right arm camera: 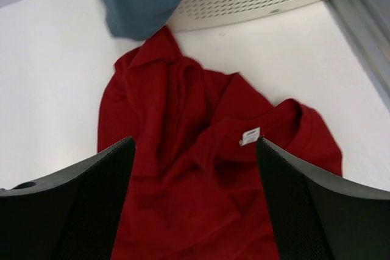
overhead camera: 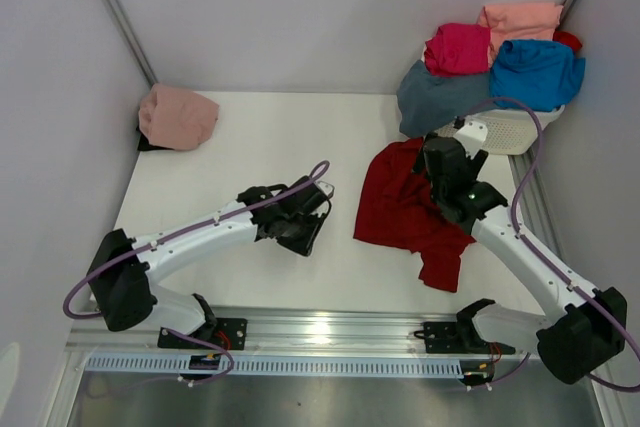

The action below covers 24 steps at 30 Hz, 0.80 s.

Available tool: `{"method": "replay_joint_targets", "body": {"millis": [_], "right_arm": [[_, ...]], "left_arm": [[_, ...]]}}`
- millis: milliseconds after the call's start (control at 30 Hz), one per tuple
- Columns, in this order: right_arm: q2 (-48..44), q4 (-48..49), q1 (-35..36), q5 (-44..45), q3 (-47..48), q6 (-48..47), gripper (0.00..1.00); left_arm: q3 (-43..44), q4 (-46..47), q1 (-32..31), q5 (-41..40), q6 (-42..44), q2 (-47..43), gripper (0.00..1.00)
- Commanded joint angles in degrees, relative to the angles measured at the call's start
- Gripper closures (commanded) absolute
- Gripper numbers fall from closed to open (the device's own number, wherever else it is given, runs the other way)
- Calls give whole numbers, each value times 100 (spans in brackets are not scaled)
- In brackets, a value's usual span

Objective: Fold and stack the t-shirts
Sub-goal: Flatten out the tshirt

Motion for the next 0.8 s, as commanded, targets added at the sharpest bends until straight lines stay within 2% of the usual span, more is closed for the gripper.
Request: {"method": "replay_joint_targets", "body": {"millis": [0,133,300,433,600,767], "right_arm": [[-319,-66,425,94,-157,241,17],[-337,-338,821,-328,-298,549,24],[-232,-698,1173,-224,-553,839,37],[-241,-848,1235,-180,-772,883,47],[-355,-1059,1261,109,-922,1032,46],[-521,-1410,1261,479,-852,1243,45]], "left_arm": [[249,372,-9,-206,-27,-59,62],[434,644,-9,93,-89,433,63],[513,1224,-1,287,-28,944,66],[820,1699,-1,928,43,1592,66],[1242,2235,-1,1306,52,2113,63],[1602,3000,-1,1947,201,2508,53]]}}
